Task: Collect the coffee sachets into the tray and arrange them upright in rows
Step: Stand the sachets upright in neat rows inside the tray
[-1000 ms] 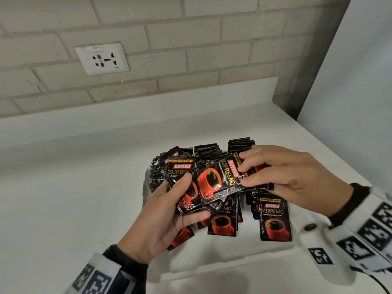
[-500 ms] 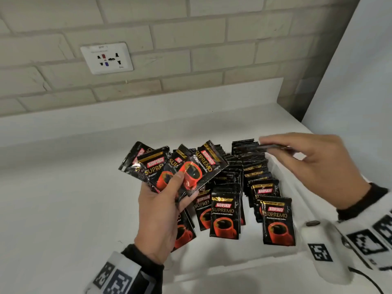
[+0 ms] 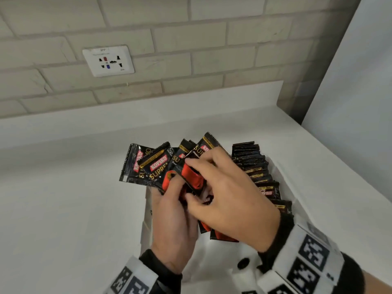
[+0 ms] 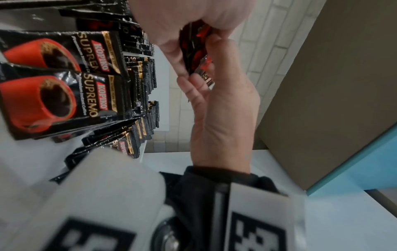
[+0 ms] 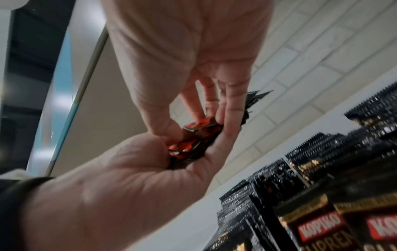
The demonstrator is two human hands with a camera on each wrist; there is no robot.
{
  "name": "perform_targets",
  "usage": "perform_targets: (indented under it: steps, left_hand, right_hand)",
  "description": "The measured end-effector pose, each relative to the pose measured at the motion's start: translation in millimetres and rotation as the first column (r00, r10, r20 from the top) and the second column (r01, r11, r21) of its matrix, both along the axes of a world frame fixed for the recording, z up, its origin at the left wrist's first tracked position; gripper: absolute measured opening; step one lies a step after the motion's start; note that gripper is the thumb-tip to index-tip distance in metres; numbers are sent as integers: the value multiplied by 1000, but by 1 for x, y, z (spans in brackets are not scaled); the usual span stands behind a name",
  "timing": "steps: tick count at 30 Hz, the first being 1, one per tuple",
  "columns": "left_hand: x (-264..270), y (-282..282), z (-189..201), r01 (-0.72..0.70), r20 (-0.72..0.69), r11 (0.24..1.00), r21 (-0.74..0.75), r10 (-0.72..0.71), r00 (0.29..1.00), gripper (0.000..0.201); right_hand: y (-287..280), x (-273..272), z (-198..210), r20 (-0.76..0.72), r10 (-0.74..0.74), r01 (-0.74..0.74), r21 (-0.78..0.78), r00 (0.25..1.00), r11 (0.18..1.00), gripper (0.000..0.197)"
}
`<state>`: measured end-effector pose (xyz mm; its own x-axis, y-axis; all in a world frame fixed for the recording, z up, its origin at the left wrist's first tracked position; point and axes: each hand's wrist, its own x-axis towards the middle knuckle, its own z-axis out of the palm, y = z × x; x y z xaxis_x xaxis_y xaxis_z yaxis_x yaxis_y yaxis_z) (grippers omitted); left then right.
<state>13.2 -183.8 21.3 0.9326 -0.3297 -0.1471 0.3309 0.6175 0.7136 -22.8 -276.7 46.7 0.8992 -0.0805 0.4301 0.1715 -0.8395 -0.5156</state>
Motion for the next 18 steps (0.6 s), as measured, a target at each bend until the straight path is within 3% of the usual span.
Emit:
perform_targets:
  steps: [2,5,6,9,11,15,18]
  left_hand:
    - [3,2,-1,-17,-48,996,-85,12,999,16]
    - [5,-1,3,-47,-79,996,-74,41,996,53]
    - [5,-2,4,-51,-57,997,-52,48,997,56]
    - [5,-2,1,-100,-13,995,-11,100,995,30]
    - [6,0,3,-120,-5,992,23,121,993,25]
    - [9,5,6,-130,38,990,53,128,991,37]
    - [8,5,8,-81,68,995,51,78,995,36]
  right_hand:
    - [2,-4,-3,-53,30,-29,31,998,999,61]
    - [1,-6,-5,-97,75,-69,60,992,996,63]
    - [1,-7,-6,-102,92,-84,81,990,993,63]
    - [-1,-7,-3,-130,146,-127,144,981,982,57]
    - [-5,-8,1,-111,162,-137,206,980,969,46]
    - [-29,-6,20,42,-120,99,331,992,938,36]
    - [-49,2,35,-190,-160,224,386,969,895,72]
